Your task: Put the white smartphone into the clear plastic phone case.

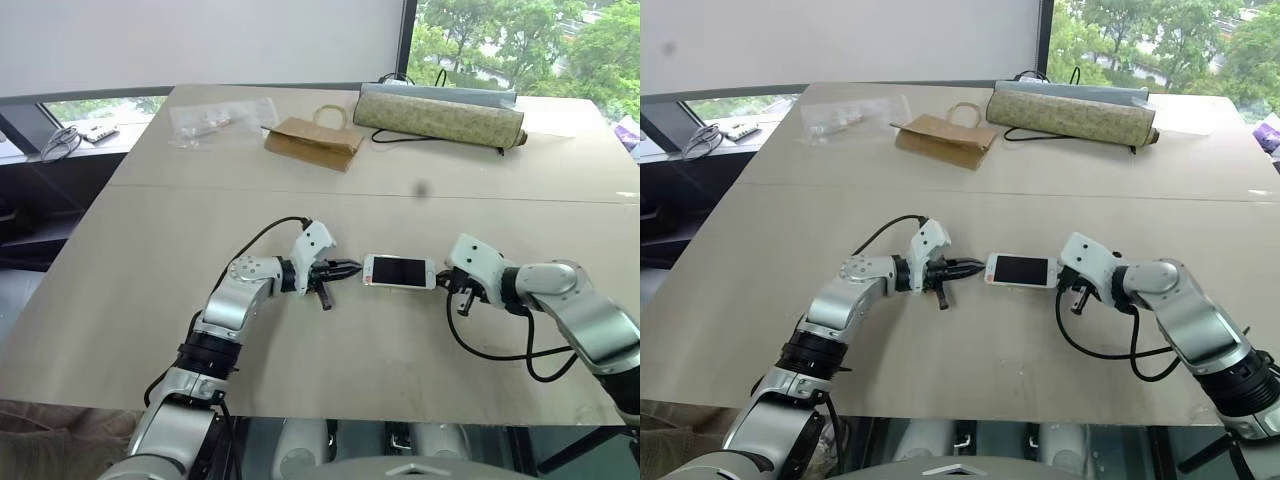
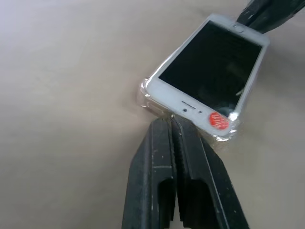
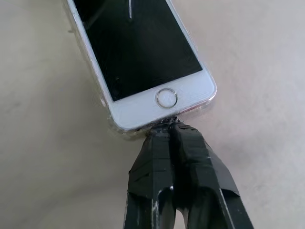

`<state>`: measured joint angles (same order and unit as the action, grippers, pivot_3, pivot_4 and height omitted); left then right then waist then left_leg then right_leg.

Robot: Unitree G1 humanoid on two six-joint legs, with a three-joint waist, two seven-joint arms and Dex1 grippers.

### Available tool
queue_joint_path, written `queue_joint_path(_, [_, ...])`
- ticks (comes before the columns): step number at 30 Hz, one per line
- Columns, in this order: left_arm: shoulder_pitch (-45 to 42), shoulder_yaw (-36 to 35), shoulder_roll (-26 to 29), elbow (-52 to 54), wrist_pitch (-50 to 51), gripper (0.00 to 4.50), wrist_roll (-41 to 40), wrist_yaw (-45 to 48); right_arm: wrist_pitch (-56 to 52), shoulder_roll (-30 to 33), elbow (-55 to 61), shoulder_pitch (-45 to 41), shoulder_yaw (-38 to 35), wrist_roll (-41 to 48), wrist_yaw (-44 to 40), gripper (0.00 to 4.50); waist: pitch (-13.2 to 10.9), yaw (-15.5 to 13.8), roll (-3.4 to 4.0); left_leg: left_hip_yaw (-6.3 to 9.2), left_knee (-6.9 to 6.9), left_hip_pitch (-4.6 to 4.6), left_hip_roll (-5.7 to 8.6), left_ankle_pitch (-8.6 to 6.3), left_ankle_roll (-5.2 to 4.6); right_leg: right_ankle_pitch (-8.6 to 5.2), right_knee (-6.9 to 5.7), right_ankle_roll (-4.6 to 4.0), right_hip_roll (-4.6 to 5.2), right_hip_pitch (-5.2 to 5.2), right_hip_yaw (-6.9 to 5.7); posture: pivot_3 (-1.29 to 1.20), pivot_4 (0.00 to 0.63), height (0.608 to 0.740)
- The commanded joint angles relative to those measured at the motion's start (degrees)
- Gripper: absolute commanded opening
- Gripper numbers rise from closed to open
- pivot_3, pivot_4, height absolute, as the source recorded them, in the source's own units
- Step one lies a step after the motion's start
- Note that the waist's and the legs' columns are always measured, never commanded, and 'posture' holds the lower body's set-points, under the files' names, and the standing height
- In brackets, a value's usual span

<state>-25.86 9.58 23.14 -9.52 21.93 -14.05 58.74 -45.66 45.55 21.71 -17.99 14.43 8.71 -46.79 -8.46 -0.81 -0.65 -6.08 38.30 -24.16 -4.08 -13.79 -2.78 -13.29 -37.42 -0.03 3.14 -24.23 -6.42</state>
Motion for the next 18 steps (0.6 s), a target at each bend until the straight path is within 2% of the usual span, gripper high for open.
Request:
queue_joint_path(1, [-1.3, -1.2, -0.6, 3.6, 0.5, 0.11, -4.5, 3.1, 0.5, 1.3, 2.2, 0.4, -5.4, 2.7, -1.3, 0.00, 0.0, 0.0, -0.02, 0.00, 0.00, -0.01, 0.01, 0.00, 0.00, 0.00, 0.01, 0.00, 0.00, 0.00, 0.01, 0.00, 0.150, 0.740])
queue_joint_path(5, [-3.0, 1.2, -1.9, 3.1, 0.3, 0.11, -4.8, 4.7, 0.1, 1.7, 1.9, 0.5, -8.2, 4.1, -1.3, 0.00, -0.1, -0.1, -0.08, -0.02, 0.02, -0.02, 0.07, 0.00, 0.00, 0.00, 0.02, 0.01, 0.03, 0.01, 0.01, 0.00, 0.150, 0.740])
queue_joint_path(10, [-5.6, 5.7, -3.9, -1.5, -2.8, 0.11, 0.1, 3.7, -0.6, 0.4, 2.2, 0.3, -9.8, 6.5, -1.0, 0.00, -0.1, 0.0, -0.09, -0.02, 0.02, -0.01, 0.08, 0.00, -0.01, 0.00, 0.01, 0.02, 0.01, 0.01, 0.03, 0.00, 0.150, 0.740])
queue_joint_path(18, [-7.4, 8.1, -4.7, -7.2, -4.5, 0.11, 5.0, 2.1, -1.8, -3.0, 3.1, -2.8, -7.7, 9.0, -0.1, 0.00, -0.1, 0.0, -0.10, -0.01, 0.02, 0.00, 0.06, 0.00, -0.01, 0.00, -0.02, 0.01, -0.04, 0.00, 0.03, 0.00, 0.150, 0.740])
